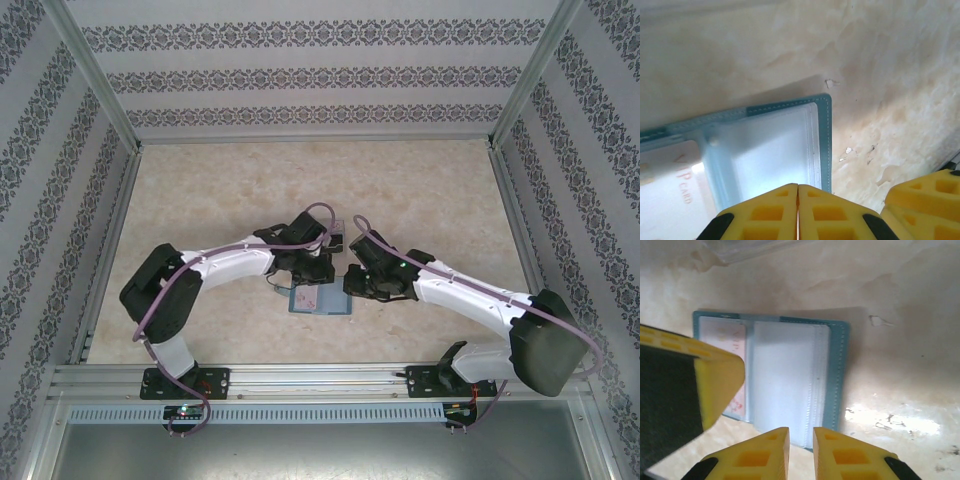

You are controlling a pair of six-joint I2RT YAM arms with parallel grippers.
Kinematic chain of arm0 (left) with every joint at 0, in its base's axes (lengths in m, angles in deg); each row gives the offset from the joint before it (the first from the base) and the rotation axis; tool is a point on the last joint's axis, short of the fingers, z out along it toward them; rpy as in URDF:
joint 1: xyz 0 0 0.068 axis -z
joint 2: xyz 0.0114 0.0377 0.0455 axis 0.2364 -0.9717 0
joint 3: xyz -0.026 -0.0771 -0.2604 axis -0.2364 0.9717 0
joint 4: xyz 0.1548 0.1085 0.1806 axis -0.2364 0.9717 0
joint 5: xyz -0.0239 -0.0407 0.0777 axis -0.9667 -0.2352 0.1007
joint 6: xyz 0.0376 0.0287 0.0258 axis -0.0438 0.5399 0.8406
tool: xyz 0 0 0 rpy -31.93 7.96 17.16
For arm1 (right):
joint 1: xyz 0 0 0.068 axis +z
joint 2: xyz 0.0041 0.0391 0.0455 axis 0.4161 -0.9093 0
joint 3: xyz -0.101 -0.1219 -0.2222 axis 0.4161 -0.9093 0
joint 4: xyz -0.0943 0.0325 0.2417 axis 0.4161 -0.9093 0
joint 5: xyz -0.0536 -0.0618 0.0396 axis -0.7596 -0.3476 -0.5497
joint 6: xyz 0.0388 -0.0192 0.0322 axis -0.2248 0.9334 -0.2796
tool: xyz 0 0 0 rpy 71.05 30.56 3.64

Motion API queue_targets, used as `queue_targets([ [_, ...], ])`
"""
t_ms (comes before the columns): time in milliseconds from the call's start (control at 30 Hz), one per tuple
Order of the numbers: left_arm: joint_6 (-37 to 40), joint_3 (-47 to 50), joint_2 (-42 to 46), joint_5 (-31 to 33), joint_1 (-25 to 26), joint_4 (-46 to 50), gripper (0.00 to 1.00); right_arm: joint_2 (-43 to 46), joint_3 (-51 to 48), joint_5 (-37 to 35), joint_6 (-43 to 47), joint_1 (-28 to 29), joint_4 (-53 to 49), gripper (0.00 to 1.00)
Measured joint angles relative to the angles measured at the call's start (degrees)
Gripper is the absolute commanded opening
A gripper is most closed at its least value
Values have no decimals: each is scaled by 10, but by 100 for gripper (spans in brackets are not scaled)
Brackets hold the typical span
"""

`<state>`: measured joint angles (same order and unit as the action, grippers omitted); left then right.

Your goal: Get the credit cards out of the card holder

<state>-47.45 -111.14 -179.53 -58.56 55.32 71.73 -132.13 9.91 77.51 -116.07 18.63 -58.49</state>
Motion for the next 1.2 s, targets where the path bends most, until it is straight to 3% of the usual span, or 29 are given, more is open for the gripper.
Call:
queue_targets([
  [467,36,88,55,4,-84,41,9,-137,61,120,-15,17,104,21],
  [767,50,111,56,-6,-88,41,9,-218,83,155,-32,23,161,21],
  [1200,59,122,42,-7,-88,42,9,-247,89,153,-32,23,165,22],
])
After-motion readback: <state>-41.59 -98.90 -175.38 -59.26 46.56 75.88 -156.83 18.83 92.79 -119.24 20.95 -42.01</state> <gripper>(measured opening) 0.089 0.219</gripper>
